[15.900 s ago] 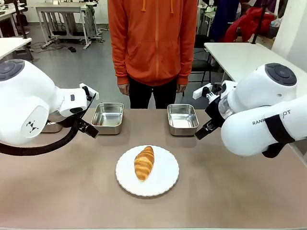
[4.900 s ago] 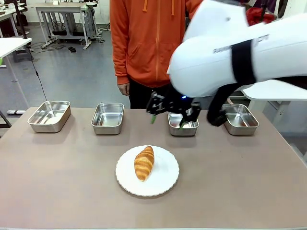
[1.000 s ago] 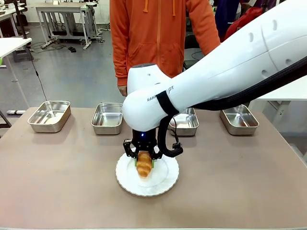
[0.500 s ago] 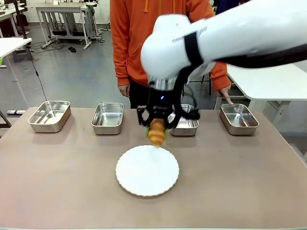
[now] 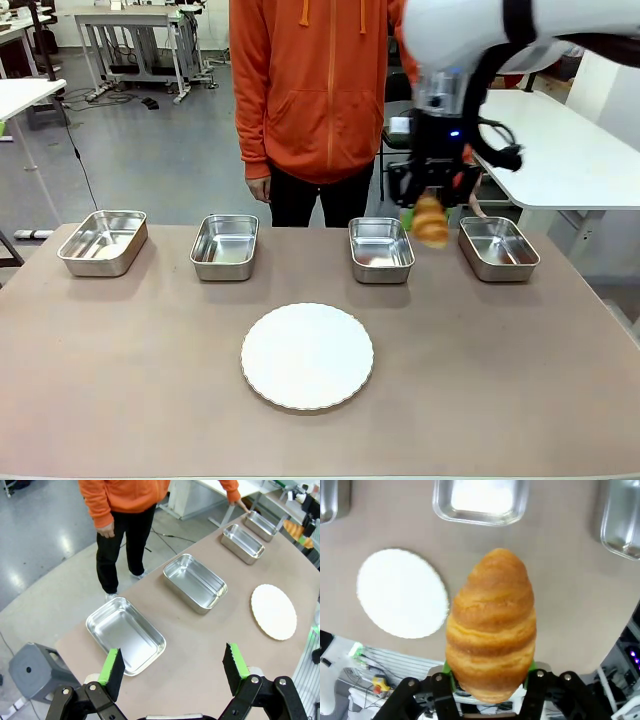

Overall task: Place the bread in the container.
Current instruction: Place the Butter Roll into the Airtight Container indicated by the human.

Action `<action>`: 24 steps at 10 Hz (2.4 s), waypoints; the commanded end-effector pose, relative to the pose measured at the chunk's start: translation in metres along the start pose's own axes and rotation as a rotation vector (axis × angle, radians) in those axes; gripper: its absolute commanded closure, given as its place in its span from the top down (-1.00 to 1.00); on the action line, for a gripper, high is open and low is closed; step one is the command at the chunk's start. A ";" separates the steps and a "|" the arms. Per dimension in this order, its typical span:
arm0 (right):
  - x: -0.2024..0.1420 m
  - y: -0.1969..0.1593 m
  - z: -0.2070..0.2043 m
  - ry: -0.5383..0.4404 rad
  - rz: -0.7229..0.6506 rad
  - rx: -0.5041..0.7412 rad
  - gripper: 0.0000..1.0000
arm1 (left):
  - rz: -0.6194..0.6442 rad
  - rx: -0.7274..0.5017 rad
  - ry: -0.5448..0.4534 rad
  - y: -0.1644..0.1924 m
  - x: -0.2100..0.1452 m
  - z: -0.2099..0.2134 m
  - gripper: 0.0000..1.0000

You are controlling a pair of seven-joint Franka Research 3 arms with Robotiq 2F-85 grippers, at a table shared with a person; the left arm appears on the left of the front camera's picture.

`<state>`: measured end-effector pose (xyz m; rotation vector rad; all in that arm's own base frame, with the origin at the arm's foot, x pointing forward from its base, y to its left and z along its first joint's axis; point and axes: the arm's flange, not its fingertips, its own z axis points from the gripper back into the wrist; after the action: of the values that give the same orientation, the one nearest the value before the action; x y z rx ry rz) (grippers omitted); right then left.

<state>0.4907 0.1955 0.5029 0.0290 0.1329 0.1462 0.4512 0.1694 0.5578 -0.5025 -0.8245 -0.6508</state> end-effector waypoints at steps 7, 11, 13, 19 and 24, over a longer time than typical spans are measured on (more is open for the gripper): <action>0.026 -0.045 0.002 0.010 -0.019 0.033 0.16 | -0.007 -0.006 -0.014 -0.001 0.001 0.000 1.00; 0.046 -0.135 -0.014 -0.089 0.101 -0.010 0.16 | -0.007 -0.006 -0.014 -0.001 0.001 0.000 1.00; 0.064 -0.168 -0.035 -0.170 0.114 0.009 0.16 | -0.007 -0.006 -0.014 -0.001 0.001 0.000 1.00; 0.115 -0.216 -0.076 -0.133 0.050 -0.025 0.16 | -0.007 -0.006 -0.014 -0.001 0.001 0.000 1.00; 0.133 -0.226 -0.098 -0.168 0.060 -0.006 0.16 | -0.007 -0.006 -0.014 -0.001 0.001 0.000 1.00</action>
<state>0.6246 0.0002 0.3834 0.0373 -0.0259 0.1967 0.4512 0.1694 0.5578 -0.5025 -0.8245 -0.6507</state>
